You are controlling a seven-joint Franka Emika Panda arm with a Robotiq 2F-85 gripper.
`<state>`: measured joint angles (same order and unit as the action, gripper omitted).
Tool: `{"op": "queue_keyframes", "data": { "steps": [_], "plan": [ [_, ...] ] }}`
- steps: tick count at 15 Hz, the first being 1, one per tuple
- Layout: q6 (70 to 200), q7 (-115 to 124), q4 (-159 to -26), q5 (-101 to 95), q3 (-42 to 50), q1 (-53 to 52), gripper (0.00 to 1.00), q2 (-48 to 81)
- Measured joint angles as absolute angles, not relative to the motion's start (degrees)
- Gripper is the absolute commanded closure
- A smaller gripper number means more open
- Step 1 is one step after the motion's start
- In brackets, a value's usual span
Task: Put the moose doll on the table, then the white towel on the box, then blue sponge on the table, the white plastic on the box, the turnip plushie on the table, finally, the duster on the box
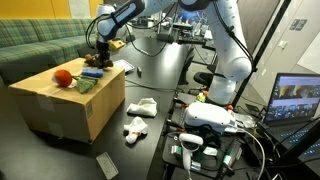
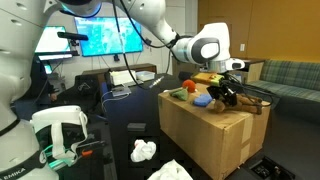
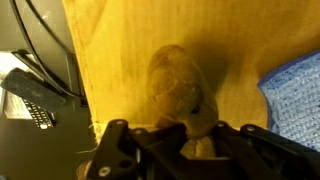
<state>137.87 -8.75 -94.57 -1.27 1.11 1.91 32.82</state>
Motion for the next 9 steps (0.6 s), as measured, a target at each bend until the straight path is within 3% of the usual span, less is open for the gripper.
{"op": "queue_keyframes", "data": {
  "steps": [9],
  "plan": [
    [135.2, -9.8, -109.3, -1.0, 3.1, 7.9, 0.89, 16.6]
  ]
}}
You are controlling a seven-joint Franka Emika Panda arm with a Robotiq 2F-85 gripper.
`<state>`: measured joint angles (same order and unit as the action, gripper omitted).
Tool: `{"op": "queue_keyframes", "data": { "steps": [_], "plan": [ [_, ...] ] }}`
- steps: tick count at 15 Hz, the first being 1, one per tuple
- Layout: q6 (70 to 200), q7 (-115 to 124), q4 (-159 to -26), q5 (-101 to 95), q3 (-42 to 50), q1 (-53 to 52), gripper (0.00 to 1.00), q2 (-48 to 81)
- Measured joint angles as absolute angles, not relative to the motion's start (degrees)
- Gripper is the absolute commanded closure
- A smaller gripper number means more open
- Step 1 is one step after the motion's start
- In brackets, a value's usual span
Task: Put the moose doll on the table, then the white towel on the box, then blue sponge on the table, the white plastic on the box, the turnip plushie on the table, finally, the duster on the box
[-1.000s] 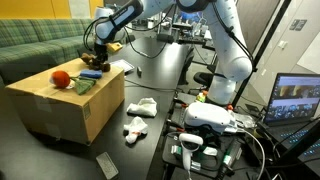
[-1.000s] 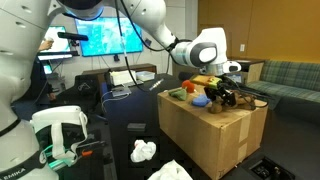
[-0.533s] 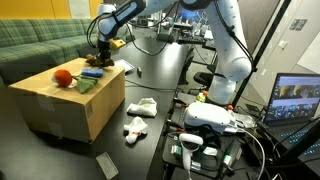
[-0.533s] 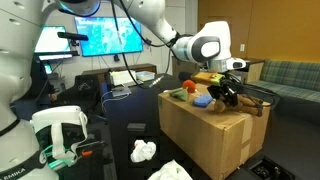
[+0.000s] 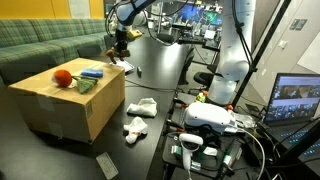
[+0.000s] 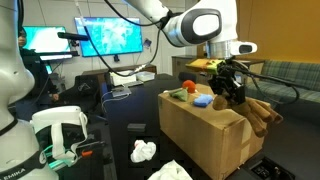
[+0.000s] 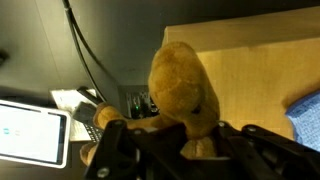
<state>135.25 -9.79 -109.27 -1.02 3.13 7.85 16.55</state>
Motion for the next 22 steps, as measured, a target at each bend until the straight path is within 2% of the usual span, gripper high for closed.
{"op": "queue_keyframes", "data": {
  "steps": [4, 9, 13, 18, 19, 20, 22],
  "plan": [
    [135.4, -10.1, -119.1, -1.1, 6.6, 10.2, 0.90, 10.7],
    [139.2, -10.2, -129.1, -1.9, 10.3, 12.2, 0.90, 10.9],
    [146.6, -10.2, -132.7, -2.1, 11.4, 13.3, 0.90, 16.9],
    [153.7, -9.6, -130.2, -2.0, 11.4, 13.9, 0.89, 27.4],
    [154.7, -9.3, -129.1, -2.0, 11.4, 13.9, 0.87, 29.3],
    [155.5, -9.0, -127.9, -2.0, 11.5, 13.9, 0.64, 30.9],
    [157.1, -8.1, -125.7, -2.2, 11.7, 13.8, 0.61, 33.6]
  ]
}}
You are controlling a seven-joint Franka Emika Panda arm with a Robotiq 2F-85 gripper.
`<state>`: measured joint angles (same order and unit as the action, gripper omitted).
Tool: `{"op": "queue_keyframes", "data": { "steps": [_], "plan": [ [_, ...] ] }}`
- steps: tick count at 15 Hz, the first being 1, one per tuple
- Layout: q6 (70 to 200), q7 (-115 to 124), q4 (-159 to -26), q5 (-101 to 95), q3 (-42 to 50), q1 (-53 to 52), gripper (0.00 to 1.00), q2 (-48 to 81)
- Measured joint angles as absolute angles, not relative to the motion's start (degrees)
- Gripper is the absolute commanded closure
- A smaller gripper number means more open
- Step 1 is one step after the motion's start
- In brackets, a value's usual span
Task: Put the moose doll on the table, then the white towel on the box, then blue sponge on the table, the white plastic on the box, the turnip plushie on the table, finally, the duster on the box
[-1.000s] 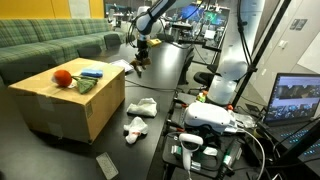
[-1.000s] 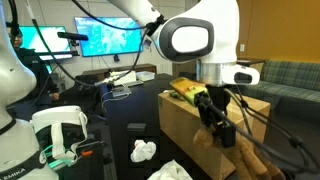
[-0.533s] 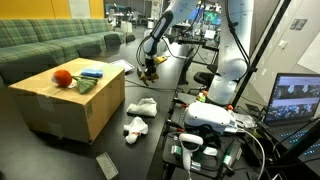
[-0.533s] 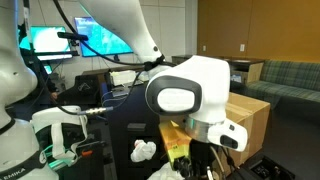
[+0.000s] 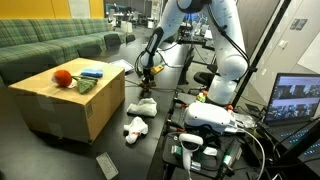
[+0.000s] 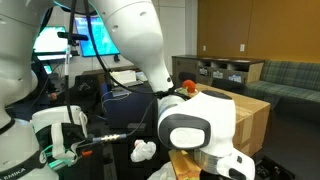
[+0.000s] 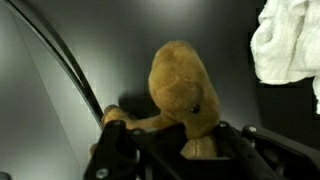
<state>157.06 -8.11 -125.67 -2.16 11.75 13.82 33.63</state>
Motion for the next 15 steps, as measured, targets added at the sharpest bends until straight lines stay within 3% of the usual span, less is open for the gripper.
{"op": "queue_keyframes", "data": {
  "steps": [8, 15],
  "plan": [
    [158.6, -7.7, -125.0, -5.0, 12.0, 11.9, 0.02, 34.1],
    [155.5, -9.9, -136.6, -5.1, 7.1, 11.6, 0.00, 24.9]
  ]
}}
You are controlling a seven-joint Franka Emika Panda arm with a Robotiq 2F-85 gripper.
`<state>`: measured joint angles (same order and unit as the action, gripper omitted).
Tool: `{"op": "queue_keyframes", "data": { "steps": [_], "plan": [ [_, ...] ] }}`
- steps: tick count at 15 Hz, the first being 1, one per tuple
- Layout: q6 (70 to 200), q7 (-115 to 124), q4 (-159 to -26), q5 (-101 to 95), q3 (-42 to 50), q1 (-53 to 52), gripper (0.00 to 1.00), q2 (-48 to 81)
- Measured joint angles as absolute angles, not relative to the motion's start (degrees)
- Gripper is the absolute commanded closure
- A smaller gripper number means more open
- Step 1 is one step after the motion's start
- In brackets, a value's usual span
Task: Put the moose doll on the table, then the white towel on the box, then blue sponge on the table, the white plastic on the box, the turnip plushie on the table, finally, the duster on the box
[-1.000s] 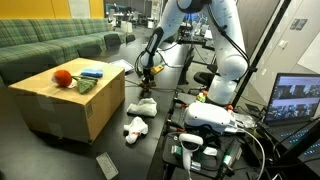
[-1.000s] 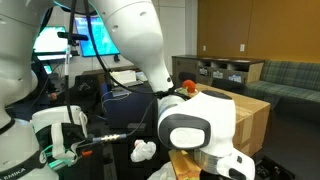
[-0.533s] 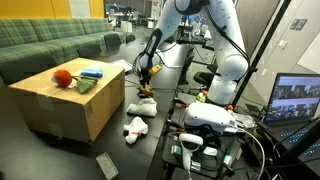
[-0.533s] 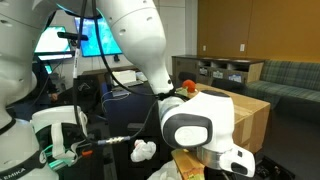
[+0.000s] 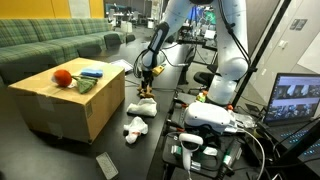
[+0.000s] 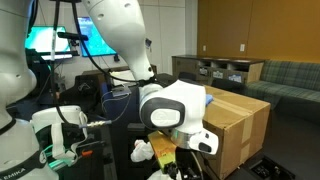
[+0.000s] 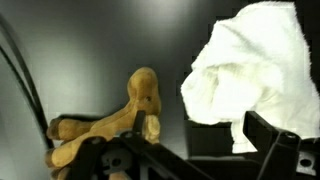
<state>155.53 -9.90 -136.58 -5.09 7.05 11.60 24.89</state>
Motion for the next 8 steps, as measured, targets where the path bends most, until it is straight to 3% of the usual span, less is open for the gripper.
{"op": "queue_keyframes", "data": {
  "steps": [8],
  "plan": [
    [165.9, -9.4, -145.7, 1.1, -1.8, 10.6, 0.00, 27.4]
  ]
}}
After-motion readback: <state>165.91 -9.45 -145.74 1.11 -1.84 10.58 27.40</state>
